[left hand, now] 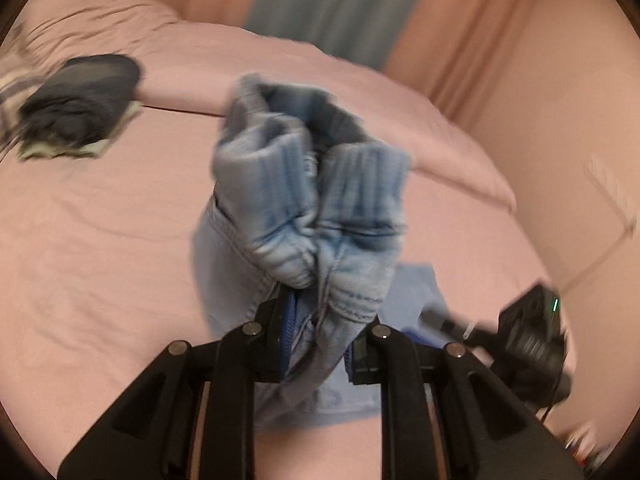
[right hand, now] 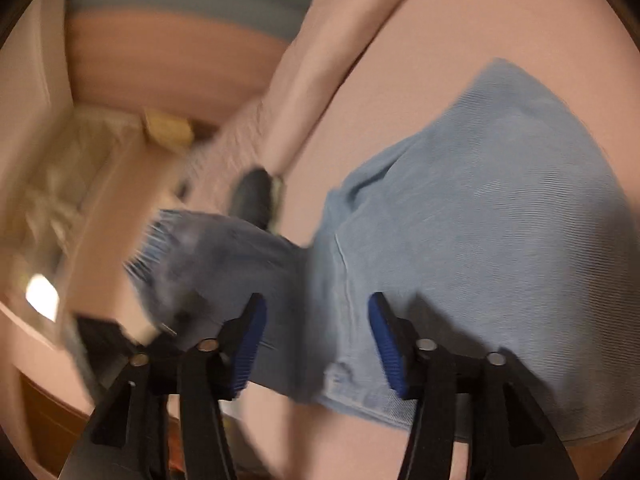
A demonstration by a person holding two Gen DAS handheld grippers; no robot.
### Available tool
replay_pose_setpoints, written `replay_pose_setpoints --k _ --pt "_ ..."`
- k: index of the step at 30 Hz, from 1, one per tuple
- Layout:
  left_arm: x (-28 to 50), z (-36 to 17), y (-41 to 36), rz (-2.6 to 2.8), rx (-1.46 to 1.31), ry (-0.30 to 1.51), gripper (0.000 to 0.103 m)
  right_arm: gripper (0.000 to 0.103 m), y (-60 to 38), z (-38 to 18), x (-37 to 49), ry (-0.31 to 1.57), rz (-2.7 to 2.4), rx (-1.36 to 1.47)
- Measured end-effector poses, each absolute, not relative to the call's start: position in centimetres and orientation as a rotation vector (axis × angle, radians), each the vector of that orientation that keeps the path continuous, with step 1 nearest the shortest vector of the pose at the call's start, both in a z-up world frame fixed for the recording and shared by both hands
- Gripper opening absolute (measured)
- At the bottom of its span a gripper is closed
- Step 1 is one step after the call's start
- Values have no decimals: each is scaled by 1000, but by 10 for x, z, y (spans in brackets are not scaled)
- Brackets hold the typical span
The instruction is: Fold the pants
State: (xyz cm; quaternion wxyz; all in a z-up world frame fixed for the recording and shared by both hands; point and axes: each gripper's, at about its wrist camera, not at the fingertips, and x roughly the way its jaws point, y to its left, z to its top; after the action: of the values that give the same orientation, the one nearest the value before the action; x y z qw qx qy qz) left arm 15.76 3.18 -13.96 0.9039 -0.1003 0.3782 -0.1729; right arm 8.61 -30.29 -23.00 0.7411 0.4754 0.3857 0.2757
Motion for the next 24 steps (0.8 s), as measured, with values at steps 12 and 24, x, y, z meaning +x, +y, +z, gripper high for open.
replay_pose_setpoints --k 12,24 --pt "150 -188 -44 -525 141 955 61 70 -339 -262 70 782 722 1451" --pt "118 -175 17 -523 -104 912 96 72 -324 -242 90 1020 566 1198"
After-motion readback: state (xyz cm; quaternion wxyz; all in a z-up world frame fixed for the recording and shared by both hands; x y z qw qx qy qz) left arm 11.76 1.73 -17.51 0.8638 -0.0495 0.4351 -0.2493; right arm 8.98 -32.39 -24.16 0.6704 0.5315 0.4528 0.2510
